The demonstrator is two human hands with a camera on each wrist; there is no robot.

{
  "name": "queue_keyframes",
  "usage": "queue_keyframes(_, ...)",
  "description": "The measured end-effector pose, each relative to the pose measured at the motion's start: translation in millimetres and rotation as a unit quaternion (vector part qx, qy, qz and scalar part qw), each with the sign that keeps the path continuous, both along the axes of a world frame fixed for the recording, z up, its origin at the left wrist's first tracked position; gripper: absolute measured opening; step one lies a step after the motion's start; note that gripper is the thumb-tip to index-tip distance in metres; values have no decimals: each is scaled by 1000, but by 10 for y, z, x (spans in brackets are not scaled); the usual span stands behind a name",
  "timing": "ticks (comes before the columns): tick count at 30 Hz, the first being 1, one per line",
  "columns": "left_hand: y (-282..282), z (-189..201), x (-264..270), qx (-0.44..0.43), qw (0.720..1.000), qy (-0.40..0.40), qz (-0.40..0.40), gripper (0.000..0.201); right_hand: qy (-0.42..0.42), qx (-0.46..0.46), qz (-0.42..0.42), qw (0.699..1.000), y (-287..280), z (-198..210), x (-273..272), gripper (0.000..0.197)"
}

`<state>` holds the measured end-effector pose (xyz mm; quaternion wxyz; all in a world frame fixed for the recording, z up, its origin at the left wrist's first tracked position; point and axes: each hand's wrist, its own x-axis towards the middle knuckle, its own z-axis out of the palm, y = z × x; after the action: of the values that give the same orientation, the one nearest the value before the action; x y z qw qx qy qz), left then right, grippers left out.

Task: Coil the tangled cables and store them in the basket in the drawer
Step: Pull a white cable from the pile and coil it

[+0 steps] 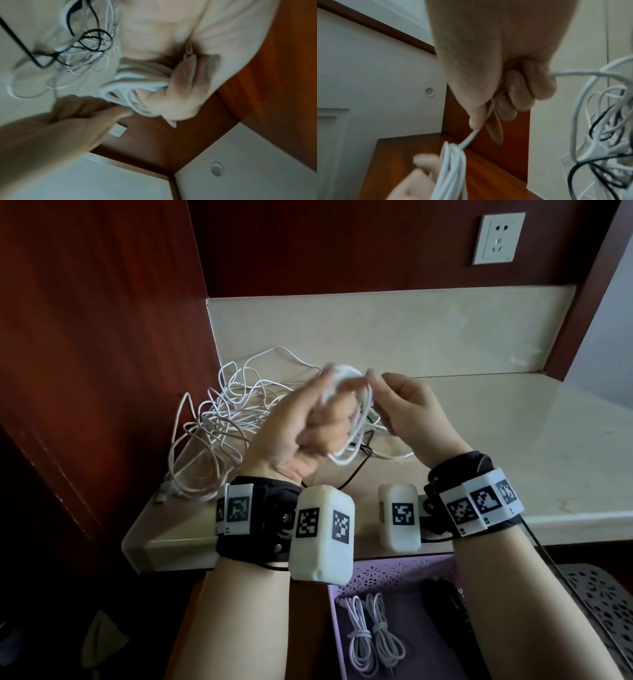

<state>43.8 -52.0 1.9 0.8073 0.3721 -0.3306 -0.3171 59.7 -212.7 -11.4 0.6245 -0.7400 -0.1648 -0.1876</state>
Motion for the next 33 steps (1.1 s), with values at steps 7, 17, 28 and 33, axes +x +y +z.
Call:
queue_keyframes(7,295,93,60,-297,947,96,82,26,46,-227,30,972,-95,-83,64,20)
queue_keyframes(17,263,82,59,-320,933,80,142,27,7,-346,-230,910,-332,-8,117,18)
queue_keyframes(28,43,-2,130,-284,934,105,189,32,-123,-186,-424,878,-550,108,22,23)
queue_keyframes(33,206,-12,193,-453,851,173,200,34,-173,-313,-195,913,-431,124,3,41)
